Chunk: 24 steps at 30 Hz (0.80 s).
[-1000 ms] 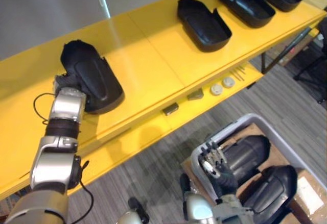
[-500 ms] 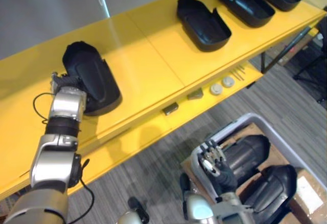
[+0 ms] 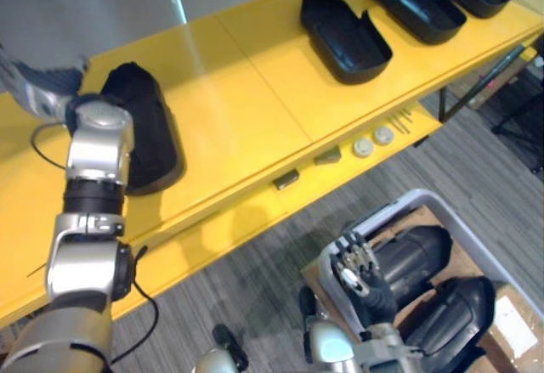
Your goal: Walk over and take plastic housings, then place them on the shelf
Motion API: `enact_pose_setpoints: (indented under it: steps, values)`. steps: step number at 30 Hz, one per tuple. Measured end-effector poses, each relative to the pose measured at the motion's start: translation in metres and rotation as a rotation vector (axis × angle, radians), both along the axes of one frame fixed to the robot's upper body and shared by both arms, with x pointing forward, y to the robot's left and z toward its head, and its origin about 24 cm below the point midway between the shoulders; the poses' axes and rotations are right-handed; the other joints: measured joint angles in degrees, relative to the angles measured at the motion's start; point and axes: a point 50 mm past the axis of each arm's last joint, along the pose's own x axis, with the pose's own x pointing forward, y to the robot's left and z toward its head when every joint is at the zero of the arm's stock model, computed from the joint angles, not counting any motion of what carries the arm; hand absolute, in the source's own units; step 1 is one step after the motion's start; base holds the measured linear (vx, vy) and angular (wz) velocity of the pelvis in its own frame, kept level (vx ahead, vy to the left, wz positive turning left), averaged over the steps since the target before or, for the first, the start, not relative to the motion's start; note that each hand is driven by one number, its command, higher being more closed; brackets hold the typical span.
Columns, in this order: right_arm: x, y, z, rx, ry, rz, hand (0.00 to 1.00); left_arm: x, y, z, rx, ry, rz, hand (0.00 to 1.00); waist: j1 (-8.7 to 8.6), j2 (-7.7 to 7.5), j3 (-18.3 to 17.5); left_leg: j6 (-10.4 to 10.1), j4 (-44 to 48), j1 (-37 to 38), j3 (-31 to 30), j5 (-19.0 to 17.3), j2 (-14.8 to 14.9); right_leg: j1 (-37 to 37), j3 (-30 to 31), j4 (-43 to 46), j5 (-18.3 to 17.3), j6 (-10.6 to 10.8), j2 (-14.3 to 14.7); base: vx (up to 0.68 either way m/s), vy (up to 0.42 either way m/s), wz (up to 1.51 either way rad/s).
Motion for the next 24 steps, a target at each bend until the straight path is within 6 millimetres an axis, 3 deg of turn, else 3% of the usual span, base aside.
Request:
enact_pose_setpoints:
  steps: [3, 6, 8, 14, 16, 17, 19, 22, 23, 24]
  values:
    - [-0.002, 0.002, 0.0, 0.014, -0.011, 0.009, 0.0, -0.002, -0.003, 0.004, 0.012, -0.091, -0.032, 0.0, 0.17, 0.06, -0.74, -0.2, -1.76, 1.52, -0.2, 0.93, -0.26, 1.12, -0.83, -0.07, -0.34, -0.41, 0.0, -0.03, -0.022, 0.07]
    - [-0.002, 0.002, 0.001, 0.016, -0.017, 0.011, 0.0, -0.006, -0.011, 0.003, 0.008, -0.188, -0.155, 0.0, 0.22, 0.3, -3.73, -0.32, -3.99, 1.85, -0.33, 2.17, -0.69, 1.14, -1.41, -0.53, -0.4, -0.49, 0.02, -0.01, -0.033, 0.1]
    - [0.0, -0.001, 0.002, 0.018, -0.025, -0.01, 0.0, -0.003, -0.019, -0.007, 0.001, -0.191, -0.251, 0.0, 0.18, 0.57, -5.35, -0.41, -5.16, 2.71, -0.8, 2.75, -0.88, 1.99, -2.15, -0.79, -0.4, -0.49, 0.07, 0.02, -0.028, 0.14]
    - [0.016, 0.001, 0.012, -0.018, -0.108, -0.003, 0.0, -0.012, -0.077, -0.058, -0.09, -0.232, -0.625, 0.0, 0.66, 1.18, -10.0, -0.25, -8.84, 5.44, -2.17, 4.34, -2.42, 4.28, -3.83, -0.97, -1.31, 0.09, -0.37, -0.01, -0.01, 0.13]
    - [0.026, 0.003, 0.018, -0.042, -0.156, 0.002, 0.0, -0.029, -0.099, -0.081, -0.106, -0.224, -0.758, 0.0, 1.11, 1.64, -11.03, -0.12, -10.07, 5.75, -3.36, 4.79, -2.88, 5.04, -5.04, -1.03, -1.6, 0.32, -0.86, -0.04, 0.009, 0.23]
    - [0.031, 0.003, 0.022, -0.059, -0.181, -0.015, 0.0, -0.048, -0.109, -0.098, -0.13, -0.216, -0.818, 0.0, 2.26, 2.13, -11.79, -0.05, -10.35, 5.8, -3.86, 5.03, -3.07, 5.08, -5.56, -1.02, -1.69, 0.42, -0.89, -0.01, -0.005, 0.23]
    - [0.037, 0.0, 0.027, -0.076, -0.203, -0.051, 0.0, -0.074, -0.109, -0.122, -0.151, -0.18, -0.811, 0.0, 3.73, 2.69, -12.69, 0.02, -10.85, 5.71, -4.89, 5.45, -3.13, 5.44, -6.68, -1.03, -1.76, 0.5, -0.98, 0.0, -0.018, 0.28]
    - [0.043, -0.017, 0.035, -0.086, -0.253, -0.173, 0.0, -0.115, -0.093, -0.162, -0.166, -0.053, -0.686, 0.0, 6.17, 2.8, -13.87, -0.06, -10.96, 5.62, -8.02, 5.77, -3.3, 7.33, -9.73, -1.08, -2.68, 0.97, -1.27, 0.0, -0.011, 0.54]
    - [0.047, -0.03, 0.041, -0.105, -0.29, -0.24, 0.0, -0.137, -0.074, -0.181, -0.155, 0.04, -0.562, 0.0, 7.81, 2.53, -14.63, 0.04, -11.67, 5.75, -9.31, 6.13, -3.54, 7.97, -11.0, -1.12, -3.23, 1.02, -1.54, 0.0, -0.001, 0.52]
    - [0.048, -0.035, 0.043, -0.112, -0.308, -0.261, 0.0, -0.145, -0.064, -0.188, -0.153, 0.073, -0.507, 0.0, 8.44, 2.4, -14.99, 0.19, -11.94, 5.59, -9.95, 6.3, -3.8, 8.08, -11.9, -1.11, -3.53, 1.11, -1.69, -0.01, 0.005, 0.48]
